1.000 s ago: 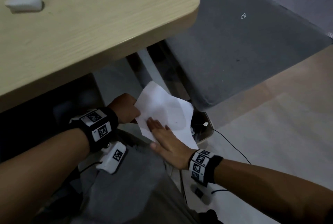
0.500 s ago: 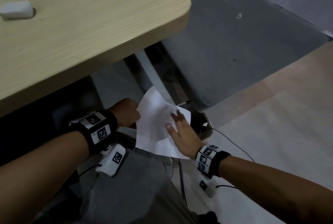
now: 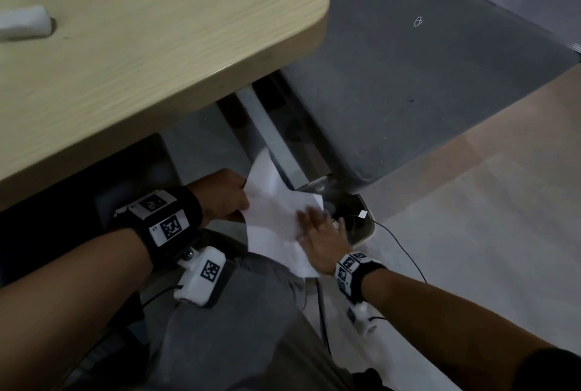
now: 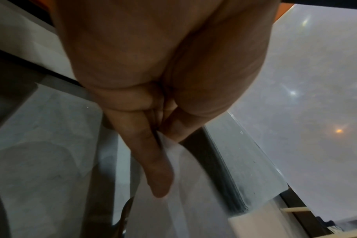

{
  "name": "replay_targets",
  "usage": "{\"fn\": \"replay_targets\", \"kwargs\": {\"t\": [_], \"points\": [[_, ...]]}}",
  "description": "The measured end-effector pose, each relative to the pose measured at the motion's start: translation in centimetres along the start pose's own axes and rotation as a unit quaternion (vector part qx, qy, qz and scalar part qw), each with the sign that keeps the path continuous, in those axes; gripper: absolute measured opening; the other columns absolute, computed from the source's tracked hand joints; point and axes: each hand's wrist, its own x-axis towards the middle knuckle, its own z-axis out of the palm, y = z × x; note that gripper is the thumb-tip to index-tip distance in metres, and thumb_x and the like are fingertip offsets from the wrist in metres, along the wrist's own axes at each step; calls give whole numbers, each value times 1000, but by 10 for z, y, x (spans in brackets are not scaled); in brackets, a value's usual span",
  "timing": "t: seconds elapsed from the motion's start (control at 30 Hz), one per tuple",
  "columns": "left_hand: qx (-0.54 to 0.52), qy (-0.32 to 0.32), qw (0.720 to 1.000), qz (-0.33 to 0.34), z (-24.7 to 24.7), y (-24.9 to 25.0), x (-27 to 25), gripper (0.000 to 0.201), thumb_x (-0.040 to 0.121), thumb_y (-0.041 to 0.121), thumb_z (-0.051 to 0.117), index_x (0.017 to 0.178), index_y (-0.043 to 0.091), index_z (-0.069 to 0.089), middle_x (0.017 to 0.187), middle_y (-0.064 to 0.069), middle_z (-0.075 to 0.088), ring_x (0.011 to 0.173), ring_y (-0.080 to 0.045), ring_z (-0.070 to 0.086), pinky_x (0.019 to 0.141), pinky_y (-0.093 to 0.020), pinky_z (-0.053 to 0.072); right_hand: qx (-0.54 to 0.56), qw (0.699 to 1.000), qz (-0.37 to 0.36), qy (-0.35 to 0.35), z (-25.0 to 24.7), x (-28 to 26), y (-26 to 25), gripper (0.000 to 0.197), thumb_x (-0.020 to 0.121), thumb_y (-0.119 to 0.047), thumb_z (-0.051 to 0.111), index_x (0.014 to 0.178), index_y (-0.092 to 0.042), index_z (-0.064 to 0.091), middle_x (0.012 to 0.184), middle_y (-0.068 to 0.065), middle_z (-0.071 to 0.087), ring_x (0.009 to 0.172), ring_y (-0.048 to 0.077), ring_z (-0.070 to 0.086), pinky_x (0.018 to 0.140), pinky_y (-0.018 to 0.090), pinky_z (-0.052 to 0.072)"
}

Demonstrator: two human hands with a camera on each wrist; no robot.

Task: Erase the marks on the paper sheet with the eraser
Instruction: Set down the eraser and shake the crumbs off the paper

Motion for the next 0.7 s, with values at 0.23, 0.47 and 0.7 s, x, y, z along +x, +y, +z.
{"fn": "replay_targets", "kwargs": {"t": [0.23, 0.47, 0.7], "points": [[23, 4, 1000, -14, -6, -4, 4, 21, 87, -17, 58, 103, -9, 70, 103, -25, 74, 95, -39, 74, 84, -49, 64, 14, 989, 124, 74, -19, 0, 14, 66, 108, -35, 27, 169, -10, 24, 175, 23, 18, 161, 48, 16, 130, 64, 16], [51, -14, 999, -6, 6, 7, 4, 16, 89, -14, 56, 94, -5, 68, 95, -22, 73, 86, -32, 76, 70, -37, 65, 269, 934, -169, 165, -46, -18, -84, 67, 115, -48, 30, 173, -34, -1, 181, -12, -12, 165, 3, -14, 132, 24, -10], [128, -19, 991, -19, 1, 6, 6, 15, 94, -8, 57, 88, 5, 63, 87, -11, 67, 101, -37, 72, 60, -23, 59, 108, 991, -64, 51, 14, 13, -14, 68, 115, -53, 22, 172, -32, -10, 179, -3, -18, 167, 26, -15, 135, 47, -10]]}}
